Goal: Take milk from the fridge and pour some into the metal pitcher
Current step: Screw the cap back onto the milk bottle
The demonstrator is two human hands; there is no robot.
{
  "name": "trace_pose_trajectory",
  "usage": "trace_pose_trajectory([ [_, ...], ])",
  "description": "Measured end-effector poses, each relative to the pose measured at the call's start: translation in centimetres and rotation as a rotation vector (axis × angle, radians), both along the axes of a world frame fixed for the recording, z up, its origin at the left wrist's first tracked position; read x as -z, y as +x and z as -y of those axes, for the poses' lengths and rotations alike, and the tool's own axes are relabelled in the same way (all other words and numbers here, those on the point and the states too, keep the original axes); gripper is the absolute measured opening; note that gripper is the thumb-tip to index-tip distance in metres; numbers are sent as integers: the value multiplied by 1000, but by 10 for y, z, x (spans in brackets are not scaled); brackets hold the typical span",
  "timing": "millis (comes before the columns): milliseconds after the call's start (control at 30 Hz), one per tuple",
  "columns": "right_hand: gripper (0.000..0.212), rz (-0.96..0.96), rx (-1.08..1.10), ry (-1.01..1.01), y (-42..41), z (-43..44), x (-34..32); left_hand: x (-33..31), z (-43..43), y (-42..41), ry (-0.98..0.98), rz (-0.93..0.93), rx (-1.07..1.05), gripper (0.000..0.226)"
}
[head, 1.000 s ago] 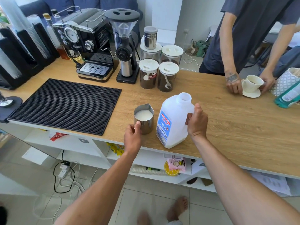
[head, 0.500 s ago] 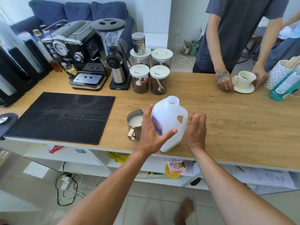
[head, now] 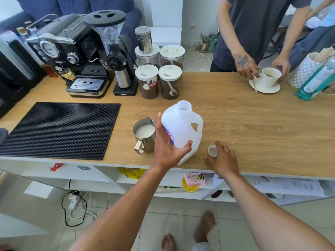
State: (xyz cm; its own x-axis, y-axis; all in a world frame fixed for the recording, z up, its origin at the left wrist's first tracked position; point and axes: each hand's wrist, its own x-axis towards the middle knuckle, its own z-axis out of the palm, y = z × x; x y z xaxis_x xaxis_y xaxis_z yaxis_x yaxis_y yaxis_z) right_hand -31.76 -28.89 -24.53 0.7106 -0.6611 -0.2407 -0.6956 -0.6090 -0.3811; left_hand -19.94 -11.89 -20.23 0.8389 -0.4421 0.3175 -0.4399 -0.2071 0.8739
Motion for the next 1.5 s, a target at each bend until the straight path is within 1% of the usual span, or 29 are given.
trace_pose_trajectory([
  [33,68,-9,5,-14,2,-1,0,0,0,0,15,12,-12,121],
  [133,55,-9,14,-49,5,-1,2,-1,0,-1,34,26,-37,120],
  [200,50,41,35,-29,5,1,3,-2,1,-2,43,32,-45,119],
  [333,49,310,196,253,12,8,-6,-3,1,-1,58,47,-55,118],
  [367,49,358,217,285,16,11,-12,-3,2,0,59,51,-55,118],
  [500,61,540,265,389,30,19,-44,-2,4,0,57,54,-60,117],
  [633,51,713,211,435,43,17,-86,0,4,0,44,57,-63,116],
  [733,53,787,142,436,46,17,-113,0,7,0,35,58,-60,115],
  [833,53,769,-36,295,48,9,-137,2,9,2,37,61,-65,115],
  [933,58,646,-243,162,48,-3,-155,4,9,2,26,55,-61,116],
  [1067,62,534,-338,34,48,-11,-173,3,9,0,26,50,-53,116],
  [1167,60,521,-394,28,49,-17,-184,1,8,-1,25,51,-50,116],
  [1300,49,531,-437,82,51,-20,-189,-1,8,-2,19,55,-48,115],
  [1400,53,516,-442,112,52,-19,-194,-1,8,-2,28,56,-47,115],
  [1500,54,476,-492,92,58,-24,-199,-2,8,-3,28,49,-44,115],
])
